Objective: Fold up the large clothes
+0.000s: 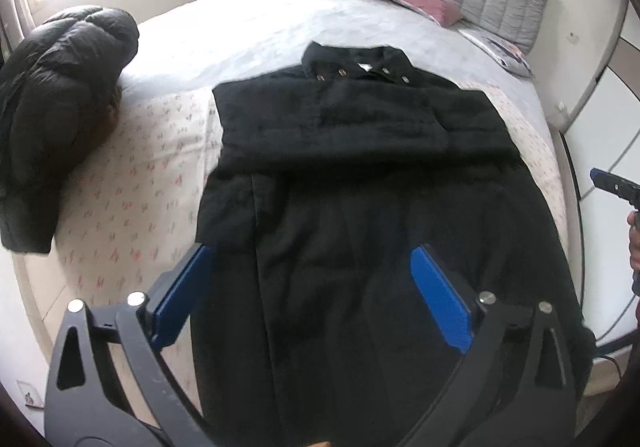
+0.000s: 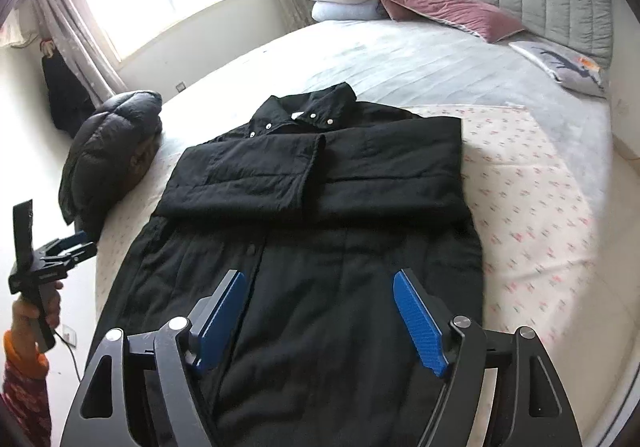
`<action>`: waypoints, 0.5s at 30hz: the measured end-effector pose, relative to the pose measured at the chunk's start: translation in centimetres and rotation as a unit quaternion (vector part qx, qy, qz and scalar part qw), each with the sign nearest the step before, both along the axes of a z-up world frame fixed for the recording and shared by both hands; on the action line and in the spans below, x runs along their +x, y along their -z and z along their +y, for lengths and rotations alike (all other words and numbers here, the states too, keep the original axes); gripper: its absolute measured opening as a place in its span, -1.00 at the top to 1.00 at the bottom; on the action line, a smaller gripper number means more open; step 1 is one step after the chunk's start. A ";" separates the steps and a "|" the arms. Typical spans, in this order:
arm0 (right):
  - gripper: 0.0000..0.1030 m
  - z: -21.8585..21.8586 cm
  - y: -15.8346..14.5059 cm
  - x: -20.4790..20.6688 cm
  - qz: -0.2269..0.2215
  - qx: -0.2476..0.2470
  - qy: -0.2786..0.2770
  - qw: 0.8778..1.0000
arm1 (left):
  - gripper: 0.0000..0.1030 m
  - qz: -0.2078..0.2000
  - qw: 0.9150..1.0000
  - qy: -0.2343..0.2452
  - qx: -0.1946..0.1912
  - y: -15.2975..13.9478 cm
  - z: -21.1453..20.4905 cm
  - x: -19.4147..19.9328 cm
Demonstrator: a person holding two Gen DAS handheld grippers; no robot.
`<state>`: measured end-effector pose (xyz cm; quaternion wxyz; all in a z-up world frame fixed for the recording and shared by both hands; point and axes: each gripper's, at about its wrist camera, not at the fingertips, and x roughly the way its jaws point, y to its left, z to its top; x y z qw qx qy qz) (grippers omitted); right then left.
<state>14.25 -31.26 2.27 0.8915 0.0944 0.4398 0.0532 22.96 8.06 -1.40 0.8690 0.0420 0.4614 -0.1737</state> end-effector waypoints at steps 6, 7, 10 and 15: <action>-0.60 -0.4 -0.4 -6.4 0.010 -0.013 -0.008 1.000 | -0.96 0.023 1.000 0.002 0.018 0.0 1.9 -5.0; -0.60 -0.5 -0.2 -7.2 0.013 -0.014 -0.009 1.000 | -0.96 0.027 0.999 0.000 0.020 0.3 2.4 -5.6; -0.61 -0.9 0.8 -9.8 0.031 -0.019 -0.011 0.999 | -0.96 0.039 0.999 -0.013 0.022 1.2 3.9 -7.4; -0.61 -1.9 3.7 -13.0 0.063 -0.007 -0.006 0.998 | -0.96 0.080 0.996 -0.038 -0.001 3.7 6.6 -8.7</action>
